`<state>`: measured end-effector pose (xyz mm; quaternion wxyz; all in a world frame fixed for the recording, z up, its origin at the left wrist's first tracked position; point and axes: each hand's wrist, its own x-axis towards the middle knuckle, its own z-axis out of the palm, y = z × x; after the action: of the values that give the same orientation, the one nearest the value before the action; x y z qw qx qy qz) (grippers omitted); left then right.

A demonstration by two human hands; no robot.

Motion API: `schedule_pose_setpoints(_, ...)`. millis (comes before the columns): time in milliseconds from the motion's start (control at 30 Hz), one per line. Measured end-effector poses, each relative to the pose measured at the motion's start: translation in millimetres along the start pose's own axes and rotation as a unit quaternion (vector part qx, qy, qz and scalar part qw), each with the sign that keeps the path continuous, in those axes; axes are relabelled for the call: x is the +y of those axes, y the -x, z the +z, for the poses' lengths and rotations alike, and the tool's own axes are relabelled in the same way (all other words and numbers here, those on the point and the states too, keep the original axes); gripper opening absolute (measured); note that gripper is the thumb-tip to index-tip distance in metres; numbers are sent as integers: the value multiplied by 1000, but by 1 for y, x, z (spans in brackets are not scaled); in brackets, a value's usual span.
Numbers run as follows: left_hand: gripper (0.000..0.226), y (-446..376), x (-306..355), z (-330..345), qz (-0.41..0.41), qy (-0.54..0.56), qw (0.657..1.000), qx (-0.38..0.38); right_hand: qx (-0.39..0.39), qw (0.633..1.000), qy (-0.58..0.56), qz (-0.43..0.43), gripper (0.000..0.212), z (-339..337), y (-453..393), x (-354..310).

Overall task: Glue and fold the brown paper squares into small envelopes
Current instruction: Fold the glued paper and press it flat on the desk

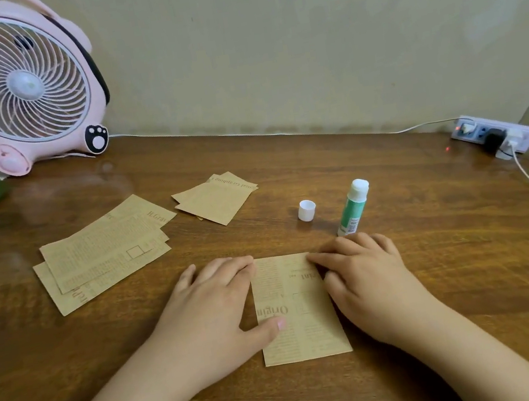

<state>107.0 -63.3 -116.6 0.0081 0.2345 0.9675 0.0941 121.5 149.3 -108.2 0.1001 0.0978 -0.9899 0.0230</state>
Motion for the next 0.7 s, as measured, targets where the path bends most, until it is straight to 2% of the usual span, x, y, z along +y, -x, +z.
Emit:
schedule_pose_setpoints(67, 103, -1, 0, 0, 0, 4, 1000, -1, 2, 1000, -7, 0, 74, 1, 0, 3)
schedule_pose_setpoints(167, 99, 1, -3, 3, 3, 24, 1000, 8, 27, 997, -66, -34, 60, 4, 2, -7)
schedule_pose_setpoints(300, 97, 5, -8, 4, 4, 38, 999, 10, -25, 977, -179, -113, 54, 6, 14, -18)
schedule_pose_setpoints(400, 75, 4, -9, -1, -1, 44, 999, 13, -56, 970, -201, -125, 56, 7, 17, -23)
schedule_pose_setpoints(467, 59, 4, -9, -3, -12, 50, 998, 40, -50, 973, -188, -123, 58, 8, 17, -25)
schedule_pose_setpoints(533, 44, 9, -5, -4, -6, 24, 993, 120, -40, 976, -175, -121, 60, 5, 17, -28)
schedule_pose_setpoints(600, 16, 20, 5, -3, 6, 23, 978, 208, -33, 979, -159, -127, 56, 1, 15, -33)
schedule_pose_setpoints(633, 10, 26, 13, 0, 12, 32, 973, 228, -32, 979, -153, -133, 53, -2, 14, -36)
schedule_pose_setpoints(700, 12, 39, 28, 11, 14, 41, 975, 220, -38, 971, -166, -171, 52, -4, 12, -42)
